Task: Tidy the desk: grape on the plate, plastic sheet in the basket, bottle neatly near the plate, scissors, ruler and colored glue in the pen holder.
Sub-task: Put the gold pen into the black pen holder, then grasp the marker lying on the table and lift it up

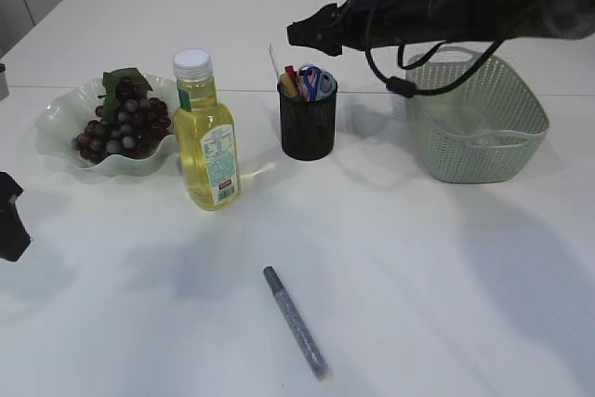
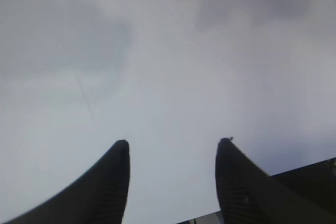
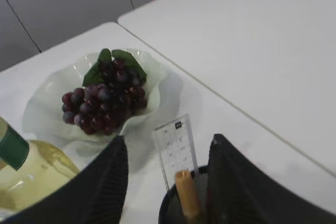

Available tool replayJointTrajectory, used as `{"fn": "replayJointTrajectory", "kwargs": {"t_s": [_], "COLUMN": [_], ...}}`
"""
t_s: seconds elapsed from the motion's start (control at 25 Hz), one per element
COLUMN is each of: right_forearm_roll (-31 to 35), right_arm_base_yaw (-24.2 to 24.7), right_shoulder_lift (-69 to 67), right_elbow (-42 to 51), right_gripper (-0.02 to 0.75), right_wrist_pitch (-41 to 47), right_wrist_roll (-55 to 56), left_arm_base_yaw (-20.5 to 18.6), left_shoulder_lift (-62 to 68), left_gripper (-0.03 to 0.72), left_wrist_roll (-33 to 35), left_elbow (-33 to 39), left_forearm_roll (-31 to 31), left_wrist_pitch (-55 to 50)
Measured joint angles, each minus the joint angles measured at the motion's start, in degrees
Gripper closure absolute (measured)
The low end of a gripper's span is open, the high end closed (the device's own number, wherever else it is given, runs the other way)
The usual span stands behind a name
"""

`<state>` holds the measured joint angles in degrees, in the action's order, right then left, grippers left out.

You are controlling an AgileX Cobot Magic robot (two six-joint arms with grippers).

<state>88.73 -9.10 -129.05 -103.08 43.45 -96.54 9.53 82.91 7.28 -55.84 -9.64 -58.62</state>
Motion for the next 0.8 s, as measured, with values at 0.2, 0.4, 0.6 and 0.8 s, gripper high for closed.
{"fn": "replayJointTrajectory", "kwargs": {"t_s": [0.2, 0.4, 0.6, 0.8], "right_forearm_roll": [-32.9, -53.4, -71.2, -81.4], "right_arm_base_yaw": [0.0, -1.2, -8.0, -17.7], "right_shoulder_lift": [10.5, 19.4, 24.2, 24.5], "right_elbow": [0.0, 0.0, 0.0, 0.0], "right_gripper": [0.334, 0.334, 0.333, 0.333], "right_wrist_pitch": [-0.4, 12.9, 23.6, 27.3], "right_wrist_roll": [38.8, 66.5, 86.0, 96.2], "left_arm_base_yaw": [0.0, 0.0, 0.0, 0.0], "left_shoulder_lift": [0.0, 0.0, 0.0, 0.0], "left_gripper": [0.307, 0.308, 0.309, 0.309], "left_wrist_roll": [0.0, 0.0, 0.0, 0.0], "left_elbow": [0.0, 0.0, 0.0, 0.0], "left_forearm_roll": [0.0, 0.0, -0.1, -0.7], "left_wrist_pitch": [-0.3, -0.4, -0.5, -0.5]}}
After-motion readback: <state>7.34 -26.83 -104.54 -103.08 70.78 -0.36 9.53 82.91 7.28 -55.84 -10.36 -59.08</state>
